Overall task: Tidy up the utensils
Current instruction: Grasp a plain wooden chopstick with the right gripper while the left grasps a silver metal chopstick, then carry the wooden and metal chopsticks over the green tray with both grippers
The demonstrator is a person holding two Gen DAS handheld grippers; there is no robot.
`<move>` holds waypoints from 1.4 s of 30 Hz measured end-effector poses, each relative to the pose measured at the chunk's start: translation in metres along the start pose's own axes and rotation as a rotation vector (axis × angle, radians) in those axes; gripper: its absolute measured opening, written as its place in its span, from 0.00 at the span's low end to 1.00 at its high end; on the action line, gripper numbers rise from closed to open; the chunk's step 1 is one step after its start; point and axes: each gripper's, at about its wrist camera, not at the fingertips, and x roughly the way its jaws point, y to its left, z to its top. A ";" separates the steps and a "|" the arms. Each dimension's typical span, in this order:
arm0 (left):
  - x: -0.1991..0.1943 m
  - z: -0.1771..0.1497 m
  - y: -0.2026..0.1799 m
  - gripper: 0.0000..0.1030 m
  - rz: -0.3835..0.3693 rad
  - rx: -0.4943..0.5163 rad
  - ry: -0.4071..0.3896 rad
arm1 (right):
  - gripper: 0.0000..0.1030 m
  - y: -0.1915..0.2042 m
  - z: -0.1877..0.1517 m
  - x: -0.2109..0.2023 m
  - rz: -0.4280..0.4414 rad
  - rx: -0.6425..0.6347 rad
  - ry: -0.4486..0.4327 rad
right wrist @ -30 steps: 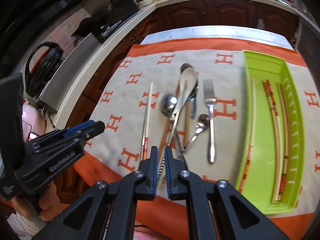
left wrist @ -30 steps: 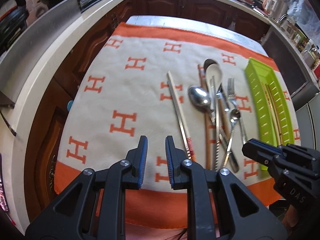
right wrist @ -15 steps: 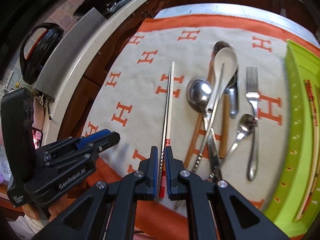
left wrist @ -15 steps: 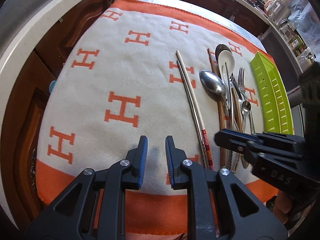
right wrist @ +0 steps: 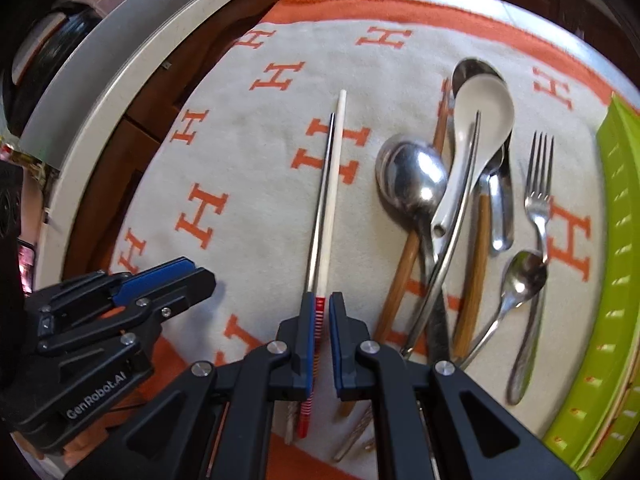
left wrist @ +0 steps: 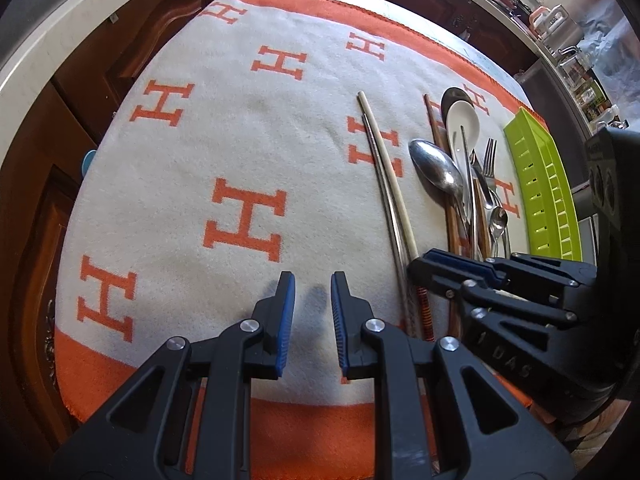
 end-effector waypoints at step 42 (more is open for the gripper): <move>0.040 0.017 -0.089 0.42 0.120 0.065 0.162 | 0.05 -0.059 -0.021 -0.040 0.268 0.143 -0.133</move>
